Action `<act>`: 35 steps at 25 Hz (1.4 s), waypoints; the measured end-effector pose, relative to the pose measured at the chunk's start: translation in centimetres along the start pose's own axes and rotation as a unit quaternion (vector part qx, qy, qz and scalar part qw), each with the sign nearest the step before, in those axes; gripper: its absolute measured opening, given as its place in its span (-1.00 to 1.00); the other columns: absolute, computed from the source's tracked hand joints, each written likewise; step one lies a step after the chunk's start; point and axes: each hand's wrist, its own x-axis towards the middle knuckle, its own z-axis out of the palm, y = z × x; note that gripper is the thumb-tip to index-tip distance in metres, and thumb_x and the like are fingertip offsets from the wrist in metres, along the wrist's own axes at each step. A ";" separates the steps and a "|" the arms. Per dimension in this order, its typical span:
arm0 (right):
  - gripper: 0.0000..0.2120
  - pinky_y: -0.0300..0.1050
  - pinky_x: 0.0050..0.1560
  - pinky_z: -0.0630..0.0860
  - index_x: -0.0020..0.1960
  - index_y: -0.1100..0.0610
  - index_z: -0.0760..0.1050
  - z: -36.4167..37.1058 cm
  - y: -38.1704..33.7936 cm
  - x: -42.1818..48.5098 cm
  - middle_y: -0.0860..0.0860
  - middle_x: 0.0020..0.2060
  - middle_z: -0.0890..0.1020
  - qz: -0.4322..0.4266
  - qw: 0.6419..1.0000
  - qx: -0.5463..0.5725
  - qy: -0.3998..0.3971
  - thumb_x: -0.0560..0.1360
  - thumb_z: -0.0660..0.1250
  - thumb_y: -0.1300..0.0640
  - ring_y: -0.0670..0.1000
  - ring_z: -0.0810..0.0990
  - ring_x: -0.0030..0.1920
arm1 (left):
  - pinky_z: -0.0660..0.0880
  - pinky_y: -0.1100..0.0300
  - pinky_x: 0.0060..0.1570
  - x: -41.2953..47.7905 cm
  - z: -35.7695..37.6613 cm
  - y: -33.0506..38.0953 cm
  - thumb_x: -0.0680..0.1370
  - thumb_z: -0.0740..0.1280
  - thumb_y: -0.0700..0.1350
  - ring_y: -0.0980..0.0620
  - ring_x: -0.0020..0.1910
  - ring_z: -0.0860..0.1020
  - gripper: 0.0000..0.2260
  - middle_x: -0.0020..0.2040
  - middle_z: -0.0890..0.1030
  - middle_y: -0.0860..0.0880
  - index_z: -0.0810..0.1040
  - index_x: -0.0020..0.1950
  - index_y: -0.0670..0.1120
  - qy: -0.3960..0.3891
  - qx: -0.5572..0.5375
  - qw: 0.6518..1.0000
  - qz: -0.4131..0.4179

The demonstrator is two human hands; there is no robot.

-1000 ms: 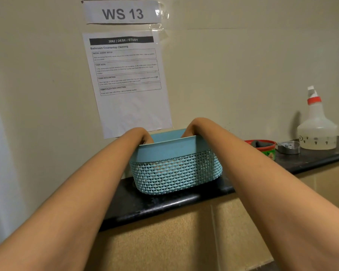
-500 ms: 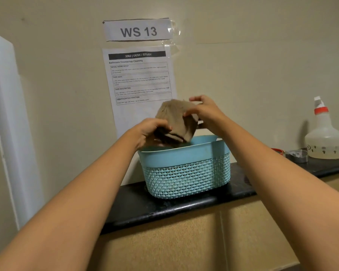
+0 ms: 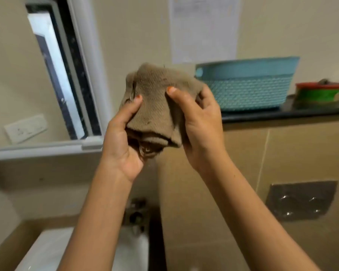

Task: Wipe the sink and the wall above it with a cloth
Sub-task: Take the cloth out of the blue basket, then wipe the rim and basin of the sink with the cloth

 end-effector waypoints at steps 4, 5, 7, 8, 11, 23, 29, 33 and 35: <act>-0.79 -0.13 -0.02 0.59 0.10 0.22 0.53 2.3 10.4 -12.1 0.12 -0.03 0.68 0.184 0.982 -0.009 0.047 0.47 0.37 0.28 0.03 0.66 -0.02 | 0.63 0.06 -0.18 -9.1 -13.8 -1.8 0.36 0.31 -0.08 -0.06 -0.11 0.68 -0.59 -0.02 0.69 -0.14 0.56 0.18 -0.16 0.102 -0.034 0.979 -0.176; -0.77 -0.11 -0.02 0.60 0.12 0.24 0.53 3.0 12.8 -14.5 0.14 -0.03 0.68 0.226 0.972 -0.014 0.063 0.47 0.37 0.28 0.07 0.66 0.00 | 0.64 0.05 -0.16 -11.1 -16.9 -1.9 0.35 0.32 -0.09 -0.07 -0.11 0.68 -0.59 -0.02 0.69 -0.16 0.56 0.17 -0.17 0.132 -0.029 0.969 -0.208; -0.77 -0.11 -0.04 0.60 0.12 0.26 0.52 4.6 16.8 -18.4 0.15 -0.03 0.68 0.286 0.954 -0.030 0.078 0.47 0.38 0.28 0.09 0.66 0.00 | 0.63 0.05 -0.11 -14.1 -22.0 -1.7 0.34 0.34 -0.09 -0.09 -0.13 0.68 -0.60 -0.02 0.68 -0.17 0.57 0.15 -0.19 0.174 -0.009 0.952 -0.252; -0.78 -0.13 -0.07 0.60 0.11 0.26 0.52 5.6 18.7 -20.2 0.15 -0.03 0.68 0.310 0.947 -0.035 0.078 0.47 0.38 0.28 0.08 0.66 -0.02 | 0.62 0.05 -0.11 -15.3 -24.5 -1.4 0.33 0.34 -0.09 -0.09 -0.15 0.68 -0.61 -0.04 0.68 -0.17 0.57 0.13 -0.19 0.190 -0.001 0.945 -0.266; -0.76 -0.10 -0.03 0.60 0.12 0.25 0.51 8.2 23.2 -24.1 0.15 0.00 0.66 0.363 0.927 -0.047 0.078 0.47 0.39 0.26 0.08 0.66 0.01 | 0.59 0.00 -0.07 -18.3 -30.1 -0.4 0.40 0.32 -0.13 -0.11 -0.17 0.67 -0.73 -0.09 0.69 -0.16 0.59 0.06 -0.16 0.228 -0.008 0.933 -0.277; -0.52 -0.48 -0.01 0.38 0.33 -0.08 0.37 10.6 35.6 -32.0 -0.26 0.04 0.46 0.339 0.824 -0.375 -0.254 0.46 0.42 0.02 -0.28 0.46 0.09 | 0.56 -0.05 -0.05 -20.7 -45.4 -2.7 0.52 0.25 0.12 -0.16 -0.03 0.62 -0.62 0.02 0.66 -0.19 0.55 0.21 -0.08 0.365 -0.026 0.876 -0.314; -0.38 -0.48 -0.05 0.44 0.14 -0.42 0.18 11.4 42.9 -31.4 -0.46 0.02 0.43 0.462 0.819 -0.238 -0.244 0.43 0.46 0.13 -0.44 0.50 0.00 | 0.55 0.03 -0.14 -17.7 -50.9 -3.3 0.52 0.25 0.08 -0.12 -0.15 0.64 -0.69 -0.24 0.71 -0.13 0.62 0.02 -0.13 0.368 0.066 0.834 -0.406; -0.38 -0.33 0.02 0.51 0.38 -0.25 0.15 12.9 48.5 -33.1 -0.19 0.19 0.52 0.521 0.816 -0.197 -0.153 0.47 0.40 0.02 -0.21 0.54 0.16 | 0.49 0.06 0.04 -17.4 -54.3 -3.4 0.46 0.22 0.24 -0.04 0.06 0.58 -0.54 0.00 0.67 -0.08 0.62 0.08 -0.09 0.335 0.133 0.811 -0.460; -0.36 -0.36 -0.10 0.52 0.48 -0.11 0.09 13.6 50.8 -33.6 -0.13 0.16 0.53 0.524 0.803 -0.244 -0.146 0.52 0.35 0.04 -0.17 0.58 0.06 | 0.44 0.11 0.05 -16.7 -56.1 -3.1 0.43 0.20 0.31 0.00 0.08 0.53 -0.50 0.03 0.63 -0.02 0.61 0.07 -0.05 0.319 0.188 0.797 -0.478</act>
